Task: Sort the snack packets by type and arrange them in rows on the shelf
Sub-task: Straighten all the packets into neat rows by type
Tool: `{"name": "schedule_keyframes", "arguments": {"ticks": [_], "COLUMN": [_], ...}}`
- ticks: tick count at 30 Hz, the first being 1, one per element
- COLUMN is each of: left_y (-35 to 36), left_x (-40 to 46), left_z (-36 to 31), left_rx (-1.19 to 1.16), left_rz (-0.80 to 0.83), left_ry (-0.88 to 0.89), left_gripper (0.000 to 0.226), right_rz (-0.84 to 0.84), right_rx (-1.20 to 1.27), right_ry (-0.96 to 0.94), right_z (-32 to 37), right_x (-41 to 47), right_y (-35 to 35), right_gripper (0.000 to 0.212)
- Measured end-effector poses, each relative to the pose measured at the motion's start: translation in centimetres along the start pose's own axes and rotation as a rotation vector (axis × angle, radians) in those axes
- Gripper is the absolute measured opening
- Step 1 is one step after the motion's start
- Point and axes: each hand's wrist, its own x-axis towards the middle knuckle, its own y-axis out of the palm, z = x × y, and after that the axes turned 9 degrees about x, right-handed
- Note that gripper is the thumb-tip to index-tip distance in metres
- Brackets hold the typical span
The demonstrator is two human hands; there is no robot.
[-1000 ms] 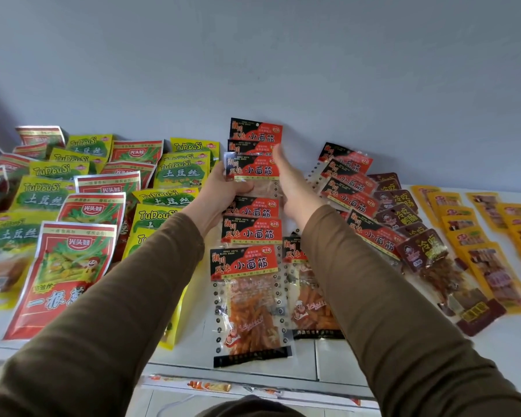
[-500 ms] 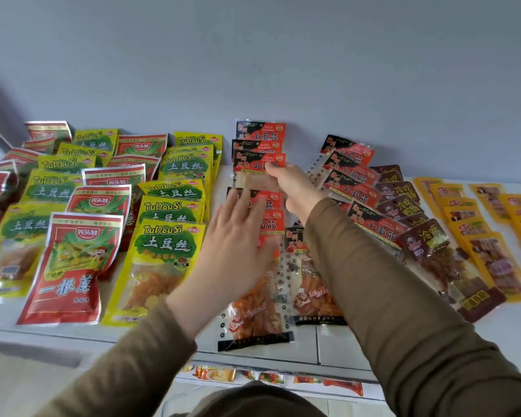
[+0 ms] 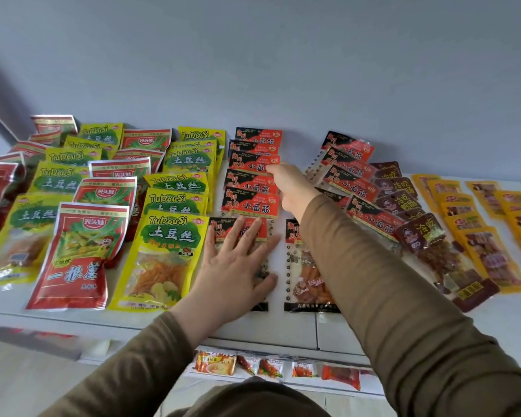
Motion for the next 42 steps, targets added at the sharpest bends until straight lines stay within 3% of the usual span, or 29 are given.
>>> {"name": "schedule_keyframes", "arguments": {"ticks": [6,11,15,20,25,36,39,42], "left_y": [-0.2,-1.3,-1.9,-1.2,-0.4,-0.5,-1.3,-2.4], "left_x": [-0.1,-0.5,-2.2,-3.8,-3.4,-3.3,-3.4,-2.8], "left_z": [0.9,0.8,1.4,1.4,0.3,0.3,0.7,0.9], "left_rx": [-0.039,-0.035,-0.038,0.003,-0.016,-0.033,-0.049,-0.07], "left_rz": [-0.02,-0.068,-0.176,-0.087,-0.052,-0.05,-0.098,-0.156], "left_ry": [0.039,0.103,0.102,0.009,0.005,-0.012,-0.025,-0.005], "left_gripper": [0.07,0.069,0.065,0.069,0.07,0.073,0.072,0.069], "right_rz": [0.016,-0.043,-0.107,-0.025,0.024,0.181,0.172,0.102], "right_rx": [-0.103,-0.073,0.062,0.094,0.145,-0.023,-0.178,-0.17], "right_ry": [0.048,-0.032,-0.067,-0.007,0.01,-0.032,-0.126,-0.256], "right_z": [1.1,1.6,1.4,-1.3,-2.9,-1.6,0.0,1.8], "right_x": [-1.0,-2.6,-4.2,-7.4,-8.5,-10.9,-11.7,-11.8], "right_y": [1.0,0.4,-1.1,-1.2,0.1,-0.6,-2.4,-5.3], "right_gripper": [0.02,0.017,0.031,0.059,0.062,0.048,0.053,0.047]}}
